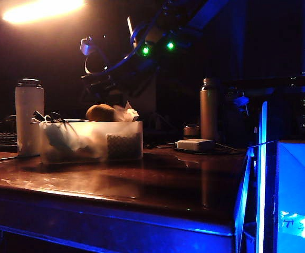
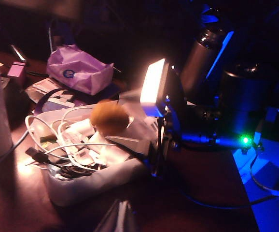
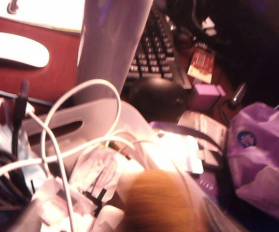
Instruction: Pick up the kiwi and place it into the translucent box.
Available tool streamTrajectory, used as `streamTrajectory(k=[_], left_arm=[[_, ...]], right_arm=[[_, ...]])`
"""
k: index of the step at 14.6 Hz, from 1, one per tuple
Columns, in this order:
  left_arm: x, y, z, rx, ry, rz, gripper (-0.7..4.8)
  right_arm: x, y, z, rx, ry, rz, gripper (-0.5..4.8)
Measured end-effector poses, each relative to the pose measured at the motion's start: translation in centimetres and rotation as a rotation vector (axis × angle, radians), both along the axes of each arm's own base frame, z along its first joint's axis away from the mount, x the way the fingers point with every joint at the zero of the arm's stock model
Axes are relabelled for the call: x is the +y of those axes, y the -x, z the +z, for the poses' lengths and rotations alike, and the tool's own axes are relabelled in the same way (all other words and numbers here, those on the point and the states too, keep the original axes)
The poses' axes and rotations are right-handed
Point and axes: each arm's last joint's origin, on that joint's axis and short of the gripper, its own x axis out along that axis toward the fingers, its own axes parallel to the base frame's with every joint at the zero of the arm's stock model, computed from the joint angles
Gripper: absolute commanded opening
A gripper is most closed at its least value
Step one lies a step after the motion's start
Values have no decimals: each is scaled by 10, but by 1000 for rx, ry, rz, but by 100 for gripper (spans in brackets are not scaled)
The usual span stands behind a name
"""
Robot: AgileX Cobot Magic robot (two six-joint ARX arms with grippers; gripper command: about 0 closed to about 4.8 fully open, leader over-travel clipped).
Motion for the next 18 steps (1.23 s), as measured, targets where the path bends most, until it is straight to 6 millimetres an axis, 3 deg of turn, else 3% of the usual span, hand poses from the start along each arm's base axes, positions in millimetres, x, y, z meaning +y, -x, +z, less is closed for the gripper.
streamTrajectory(k=[1, 3, 4, 7, 9, 13, 16, 18], left_arm=[[0, 0, 0, 0, 0, 0, -3], [0, 0, 0, -3, 0, 1, -3], [0, 0, 1, -8, 0, 1, -4], [-1, 1, 3, -20, 4, -23, -4], [-1, 7, 16, -70, 8, -41, -4], [0, 31, 55, -232, 9, -45, -4], [1, 55, 71, -327, 10, -46, -4], [1, 72, 73, -356, 11, -47, -4]], right_arm=[[-1, 0, 3, -8, 3, -29, 431], [-6, 4, 24, -48, -4, -97, 25], [-12, 10, 44, -74, -18, -117, -1], [-36, 32, 98, -57, -30, -195, -1], [-60, 54, 134, -13, -37, -236, -1], [-119, 145, 240, -97, -163, -239, -1], [-173, 223, 287, -112, -226, -251, -1], [-202, 267, 296, -99, -228, -262, -1]])
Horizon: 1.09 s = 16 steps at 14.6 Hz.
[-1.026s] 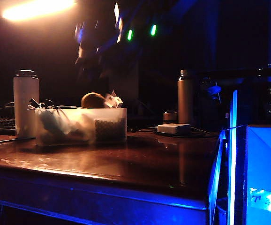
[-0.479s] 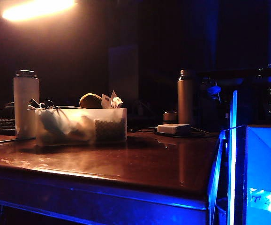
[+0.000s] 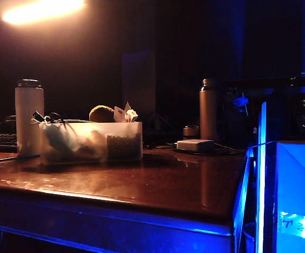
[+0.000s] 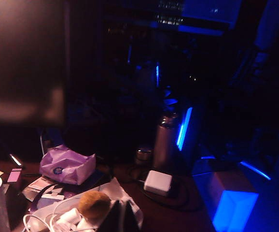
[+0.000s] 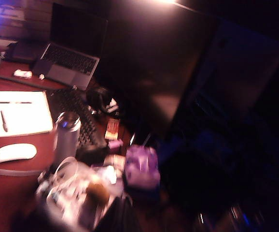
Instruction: Pick up the kiwi and place it into the translucent box.
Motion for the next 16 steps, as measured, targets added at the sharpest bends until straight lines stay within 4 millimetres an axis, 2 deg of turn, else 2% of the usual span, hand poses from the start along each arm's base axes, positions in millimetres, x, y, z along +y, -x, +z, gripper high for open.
streamTrajectory(k=[1, 3, 4, 6, 9, 12, 16], left_arm=[[0, 9, -1, 5, 0, 0, -4], [1, 27, -10, 87, -3, -1, -5], [1, 36, -20, 165, -42, -1, -5], [2, 52, -30, 195, -126, -8, -5], [2, 68, -46, 208, -135, -10, -5], [3, 80, -88, 230, -135, -10, -5], [2, 85, -148, 240, -131, -51, -5]], right_arm=[[-9, 13, -6, 39, 12, -3, -1], [-20, 29, -35, 144, 47, -9, -1], [-26, 38, -65, 230, 62, -17, -1], [-34, 51, -116, 300, 35, -31, -1], [-45, 67, -200, 286, -91, -38, -1], [-60, 86, -263, 220, -153, -91, -1], [-70, 99, -314, 177, -181, -131, -1]])
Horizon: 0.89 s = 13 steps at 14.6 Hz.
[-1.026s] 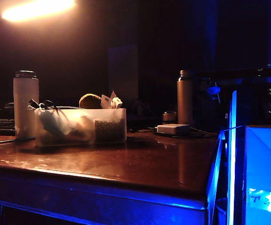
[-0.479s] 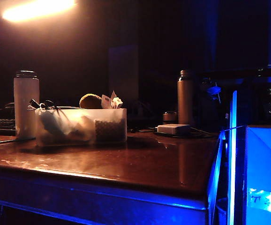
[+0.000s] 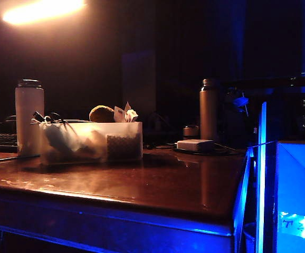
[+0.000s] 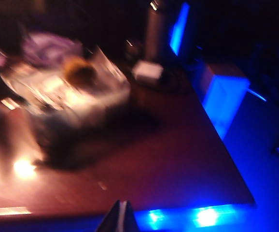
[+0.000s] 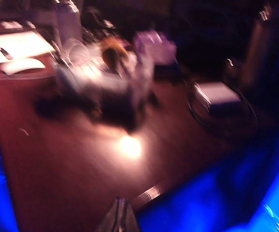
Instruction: Pick up the kiwi and place it into the translucent box.
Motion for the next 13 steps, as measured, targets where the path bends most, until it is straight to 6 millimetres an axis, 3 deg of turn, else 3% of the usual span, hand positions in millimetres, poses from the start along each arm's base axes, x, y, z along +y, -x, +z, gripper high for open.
streamTrajectory(k=[1, 4, 9, 13], left_arm=[[0, -2, -11, 7, 11, -13, -5], [-1, -13, -14, -78, 45, 0, -5], [-1, -47, -67, 67, 170, 43, -5], [0, -62, -93, 54, 189, 119, -5]], right_arm=[[-2, 0, -9, 0, -7, -47, -1], [-4, -6, -22, 34, -41, -239, -1], [-2, -9, -38, 96, -27, -252, -1], [0, -12, -58, 167, -14, -267, -1]])
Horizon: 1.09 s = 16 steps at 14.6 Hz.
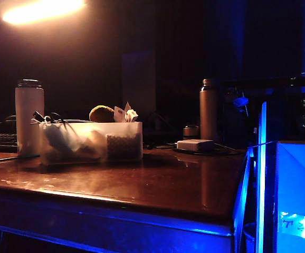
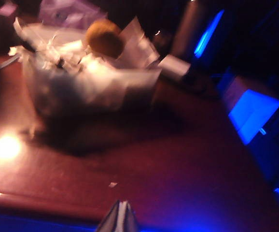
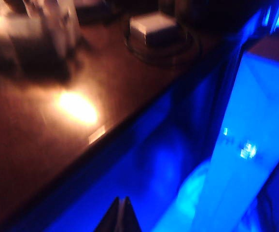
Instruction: Pick up the kiwi and place it into the translucent box.
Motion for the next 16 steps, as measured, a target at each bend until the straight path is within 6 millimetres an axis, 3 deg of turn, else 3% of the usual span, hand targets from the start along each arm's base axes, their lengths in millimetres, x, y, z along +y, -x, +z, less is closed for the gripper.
streamTrajectory(k=[5, 16], left_arm=[[2, -14, -43, 9, -51, 80, -5], [5, -16, -45, -63, -215, 170, -4]], right_arm=[[0, 1, -9, 73, -9, -13, -1], [0, -1, -17, 85, 0, -17, -1]])
